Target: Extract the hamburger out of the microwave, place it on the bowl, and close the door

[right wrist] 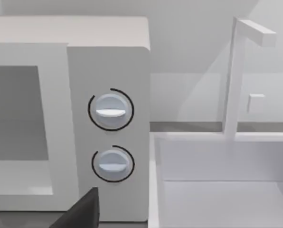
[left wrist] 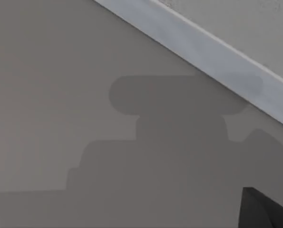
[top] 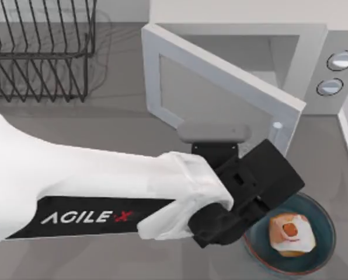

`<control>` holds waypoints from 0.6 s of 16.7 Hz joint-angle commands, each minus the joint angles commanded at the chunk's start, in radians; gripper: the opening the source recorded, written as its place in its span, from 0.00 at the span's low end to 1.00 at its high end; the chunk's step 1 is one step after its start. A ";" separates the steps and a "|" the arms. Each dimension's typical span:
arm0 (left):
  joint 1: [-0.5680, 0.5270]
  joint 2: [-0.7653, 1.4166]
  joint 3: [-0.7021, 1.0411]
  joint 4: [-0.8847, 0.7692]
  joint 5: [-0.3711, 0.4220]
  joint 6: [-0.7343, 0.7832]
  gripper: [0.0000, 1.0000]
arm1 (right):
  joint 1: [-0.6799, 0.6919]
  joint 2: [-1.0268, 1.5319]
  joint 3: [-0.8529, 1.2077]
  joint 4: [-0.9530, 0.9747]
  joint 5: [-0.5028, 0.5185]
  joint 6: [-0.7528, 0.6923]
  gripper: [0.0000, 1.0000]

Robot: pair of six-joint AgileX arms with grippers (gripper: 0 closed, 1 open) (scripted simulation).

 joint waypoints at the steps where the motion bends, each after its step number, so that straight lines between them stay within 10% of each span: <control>1: -0.008 0.021 0.024 -0.014 -0.003 -0.008 0.00 | 0.000 0.000 0.000 0.000 0.000 0.000 1.00; 10: -0.101 0.297 0.458 -0.223 -0.042 -0.115 0.00 | 0.000 0.000 0.000 0.000 0.000 0.000 1.00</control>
